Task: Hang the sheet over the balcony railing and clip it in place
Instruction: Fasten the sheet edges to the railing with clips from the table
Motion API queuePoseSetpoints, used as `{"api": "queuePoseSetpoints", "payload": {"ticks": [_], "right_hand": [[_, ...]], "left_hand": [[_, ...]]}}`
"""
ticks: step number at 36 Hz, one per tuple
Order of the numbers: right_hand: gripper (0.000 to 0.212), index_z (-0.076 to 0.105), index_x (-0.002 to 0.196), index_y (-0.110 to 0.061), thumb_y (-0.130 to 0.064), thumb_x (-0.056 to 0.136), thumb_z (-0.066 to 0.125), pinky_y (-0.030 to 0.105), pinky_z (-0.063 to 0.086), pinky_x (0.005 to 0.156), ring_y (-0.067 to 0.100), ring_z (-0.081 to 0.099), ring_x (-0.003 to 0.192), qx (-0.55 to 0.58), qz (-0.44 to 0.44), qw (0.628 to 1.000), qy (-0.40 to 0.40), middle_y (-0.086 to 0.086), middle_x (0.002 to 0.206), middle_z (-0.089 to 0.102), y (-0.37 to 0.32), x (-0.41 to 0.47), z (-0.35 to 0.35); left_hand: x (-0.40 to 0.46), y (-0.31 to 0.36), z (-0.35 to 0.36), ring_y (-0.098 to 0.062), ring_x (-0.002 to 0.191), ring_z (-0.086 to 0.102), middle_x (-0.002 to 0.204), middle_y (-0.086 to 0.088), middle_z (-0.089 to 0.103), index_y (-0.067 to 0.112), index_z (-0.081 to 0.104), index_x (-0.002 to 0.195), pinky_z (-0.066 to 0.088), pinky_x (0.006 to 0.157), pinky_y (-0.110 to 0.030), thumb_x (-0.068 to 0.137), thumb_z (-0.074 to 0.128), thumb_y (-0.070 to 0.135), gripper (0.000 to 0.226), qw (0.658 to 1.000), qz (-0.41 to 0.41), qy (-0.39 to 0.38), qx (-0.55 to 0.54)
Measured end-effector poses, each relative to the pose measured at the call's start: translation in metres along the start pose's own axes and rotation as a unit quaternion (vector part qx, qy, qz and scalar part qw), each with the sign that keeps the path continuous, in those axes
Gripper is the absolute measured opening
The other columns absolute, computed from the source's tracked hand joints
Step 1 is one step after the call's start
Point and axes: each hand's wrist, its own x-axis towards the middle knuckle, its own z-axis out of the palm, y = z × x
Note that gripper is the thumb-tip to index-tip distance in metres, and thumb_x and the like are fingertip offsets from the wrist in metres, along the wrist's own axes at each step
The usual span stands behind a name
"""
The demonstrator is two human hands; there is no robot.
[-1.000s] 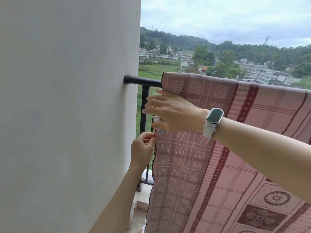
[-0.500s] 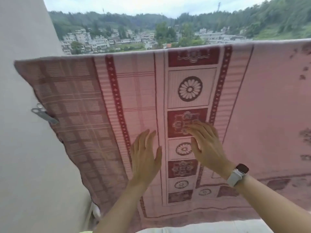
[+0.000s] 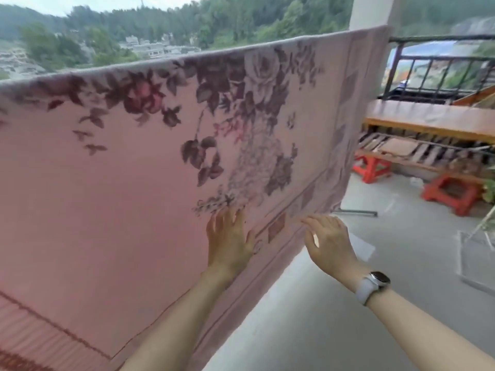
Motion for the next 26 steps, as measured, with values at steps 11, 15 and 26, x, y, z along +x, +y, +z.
{"api": "queuePoseSetpoints", "payload": {"ticks": [11,15,26], "right_hand": [[0.025,0.063,0.11,-0.014,-0.015,0.087,0.052,0.043,0.033,0.1,0.024,0.054,0.112,-0.071,0.14,0.987,0.023,0.003,0.114,0.063,0.247,0.133,-0.016],[0.028,0.059,0.116,-0.016,-0.018,0.09,0.05,0.038,0.029,0.1,0.021,0.049,0.117,-0.095,0.172,0.981,0.008,0.001,0.12,0.06,0.33,0.196,-0.031],[0.027,0.061,0.112,-0.014,-0.018,0.087,0.05,0.04,0.038,0.097,0.025,0.053,0.112,-0.159,0.249,0.954,0.048,0.004,0.115,0.063,0.577,0.285,-0.073]], "left_hand": [[0.245,0.169,0.14,-0.023,0.132,0.024,0.14,0.001,0.036,0.024,0.033,0.135,0.018,0.11,-0.047,0.089,0.047,0.034,0.049,0.987,0.148,-0.044,-0.05],[0.343,0.23,0.181,-0.024,0.129,0.029,0.142,0.001,0.036,0.025,0.033,0.137,0.019,0.106,-0.043,0.088,0.048,0.037,0.053,0.982,0.171,-0.046,-0.059],[0.54,0.439,0.299,-0.023,0.137,0.024,0.149,-0.001,0.031,0.027,0.028,0.142,0.024,0.109,-0.044,0.088,0.048,0.039,0.058,0.953,0.293,-0.054,-0.05]]}}
